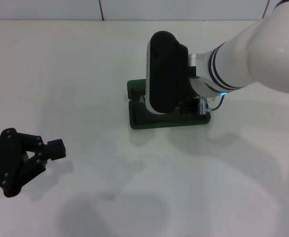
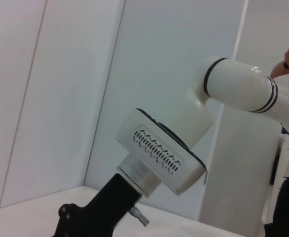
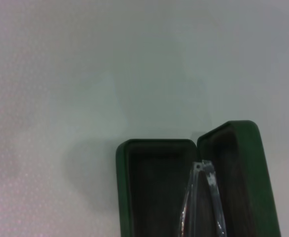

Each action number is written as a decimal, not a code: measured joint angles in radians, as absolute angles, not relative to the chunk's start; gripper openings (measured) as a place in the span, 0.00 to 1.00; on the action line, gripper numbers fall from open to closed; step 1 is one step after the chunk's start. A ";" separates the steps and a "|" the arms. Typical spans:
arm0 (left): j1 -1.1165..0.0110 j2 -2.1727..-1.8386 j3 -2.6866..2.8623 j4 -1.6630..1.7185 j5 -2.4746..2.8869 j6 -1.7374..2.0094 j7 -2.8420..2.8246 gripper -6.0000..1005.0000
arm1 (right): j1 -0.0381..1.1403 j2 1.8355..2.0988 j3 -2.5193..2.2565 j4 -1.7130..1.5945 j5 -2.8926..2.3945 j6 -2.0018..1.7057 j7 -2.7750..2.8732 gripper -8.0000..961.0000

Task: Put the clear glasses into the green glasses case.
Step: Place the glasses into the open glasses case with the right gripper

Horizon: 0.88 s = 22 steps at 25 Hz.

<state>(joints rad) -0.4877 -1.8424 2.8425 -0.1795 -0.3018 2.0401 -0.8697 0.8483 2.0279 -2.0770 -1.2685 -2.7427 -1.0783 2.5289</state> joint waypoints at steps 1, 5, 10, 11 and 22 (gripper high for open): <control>-0.488 -1.842 2.843 -0.179 -0.305 2.040 -0.870 0.05 | 0.848 2.028 -2.077 -1.269 -2.742 -1.078 2.528 0.10; -0.487 -1.842 2.843 -0.181 -0.315 2.040 -0.870 0.05 | 0.850 2.028 -2.077 -1.273 -2.742 -1.082 2.525 0.10; -0.486 -1.842 2.844 -0.184 -0.319 2.040 -0.870 0.05 | 0.856 2.028 -2.077 -1.270 -2.741 -1.084 2.522 0.10; -0.486 -1.842 2.844 -0.184 -0.319 2.040 -0.870 0.05 | 0.859 2.028 -2.077 -1.267 -2.740 -1.084 2.521 0.10; -0.483 -1.842 2.843 -0.184 -0.319 2.040 -0.870 0.05 | 0.862 2.028 -2.079 -1.259 -2.741 -1.081 2.522 0.11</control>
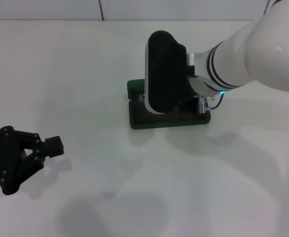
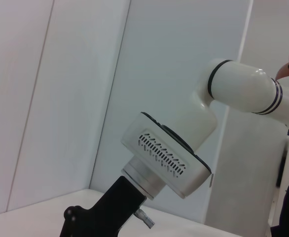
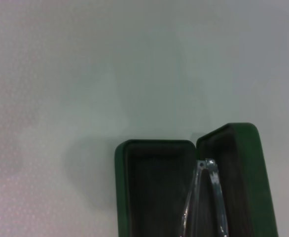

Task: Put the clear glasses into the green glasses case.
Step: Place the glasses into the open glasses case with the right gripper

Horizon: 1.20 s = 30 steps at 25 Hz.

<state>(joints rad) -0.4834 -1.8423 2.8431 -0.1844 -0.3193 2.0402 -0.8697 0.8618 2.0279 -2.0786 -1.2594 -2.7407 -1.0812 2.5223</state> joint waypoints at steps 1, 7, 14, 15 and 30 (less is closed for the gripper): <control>-0.483 -1.842 2.843 -0.184 -0.319 2.040 -0.870 0.05 | 0.861 2.028 -2.079 -1.259 -2.741 -1.081 2.522 0.11; -0.483 -1.842 2.842 -0.184 -0.320 2.040 -0.870 0.05 | 0.859 2.028 -2.081 -1.258 -2.740 -1.084 2.521 0.11; -0.482 -1.842 2.842 -0.184 -0.321 2.040 -0.870 0.05 | 0.862 2.028 -2.088 -1.258 -2.739 -1.088 2.522 0.11; -0.481 -1.842 2.842 -0.184 -0.321 2.040 -0.870 0.05 | 0.862 2.028 -2.088 -1.258 -2.739 -1.089 2.522 0.11; -0.474 -1.842 2.843 -0.184 -0.333 2.040 -0.870 0.05 | 0.859 2.028 -2.092 -1.265 -2.741 -1.093 2.526 0.11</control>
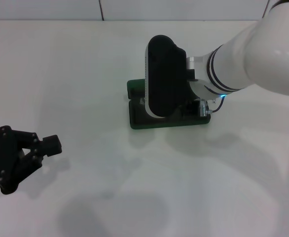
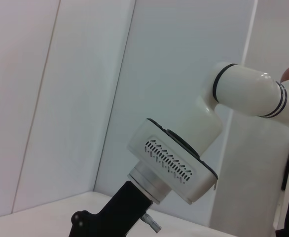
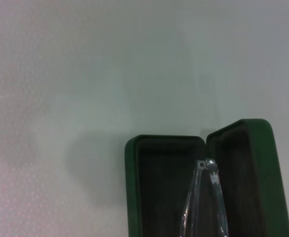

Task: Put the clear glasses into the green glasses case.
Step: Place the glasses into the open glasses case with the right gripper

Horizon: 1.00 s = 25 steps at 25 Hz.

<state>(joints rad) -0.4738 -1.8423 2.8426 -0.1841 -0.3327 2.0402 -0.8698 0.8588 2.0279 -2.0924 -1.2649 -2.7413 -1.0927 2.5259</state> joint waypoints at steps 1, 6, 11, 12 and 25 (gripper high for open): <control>-0.474 -1.842 2.843 -0.184 -0.333 2.040 -0.870 0.05 | 0.859 2.028 -2.092 -1.265 -2.741 -1.093 2.526 0.11; -0.476 -1.842 2.842 -0.184 -0.333 2.040 -0.870 0.05 | 0.862 2.028 -2.095 -1.265 -2.742 -1.095 2.528 0.11; -0.478 -1.842 2.842 -0.184 -0.335 2.040 -0.870 0.05 | 0.862 2.028 -2.095 -1.261 -2.745 -1.094 2.533 0.11; -0.478 -1.842 2.842 -0.184 -0.338 2.040 -0.870 0.05 | 0.862 2.028 -2.095 -1.262 -2.748 -1.093 2.533 0.11; -0.474 -1.842 2.844 -0.186 -0.350 2.040 -0.870 0.05 | 0.861 2.028 -2.099 -1.281 -2.757 -1.095 2.533 0.26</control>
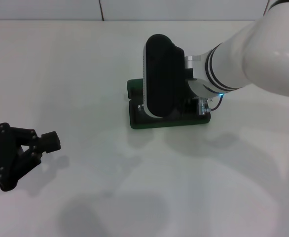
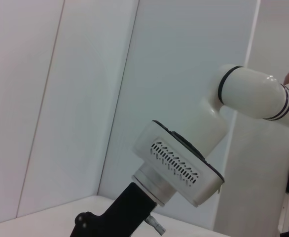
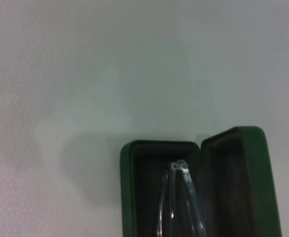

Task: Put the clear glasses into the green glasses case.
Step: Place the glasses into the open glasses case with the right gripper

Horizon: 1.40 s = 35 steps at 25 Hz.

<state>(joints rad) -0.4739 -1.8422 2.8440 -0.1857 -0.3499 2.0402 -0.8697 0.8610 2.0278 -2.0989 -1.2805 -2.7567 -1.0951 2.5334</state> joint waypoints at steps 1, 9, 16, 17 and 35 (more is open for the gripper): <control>-0.474 -1.842 2.844 -0.186 -0.350 2.040 -0.870 0.05 | 0.859 2.028 -2.099 -1.286 -2.757 -1.096 2.533 0.26; -0.474 -1.841 2.844 -0.186 -0.350 2.040 -0.870 0.05 | 0.847 2.028 -2.101 -1.333 -2.757 -1.137 2.538 0.26; -0.474 -1.839 2.844 -0.184 -0.350 2.042 -0.870 0.05 | 0.791 2.028 -2.105 -1.419 -2.787 -1.168 2.551 0.26; -0.474 -1.838 2.844 -0.183 -0.350 2.042 -0.870 0.05 | 0.782 2.028 -2.106 -1.436 -2.793 -1.174 2.554 0.26; -0.477 -1.836 2.844 -0.178 -0.357 2.042 -0.873 0.05 | 0.559 2.028 -2.079 -1.677 -2.873 -1.277 2.592 0.25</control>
<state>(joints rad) -0.4767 -1.8360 2.8440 -0.1779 -0.3568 2.0418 -0.8731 0.5587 2.0279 -2.0792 -1.6770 -2.8730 -1.2770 2.5923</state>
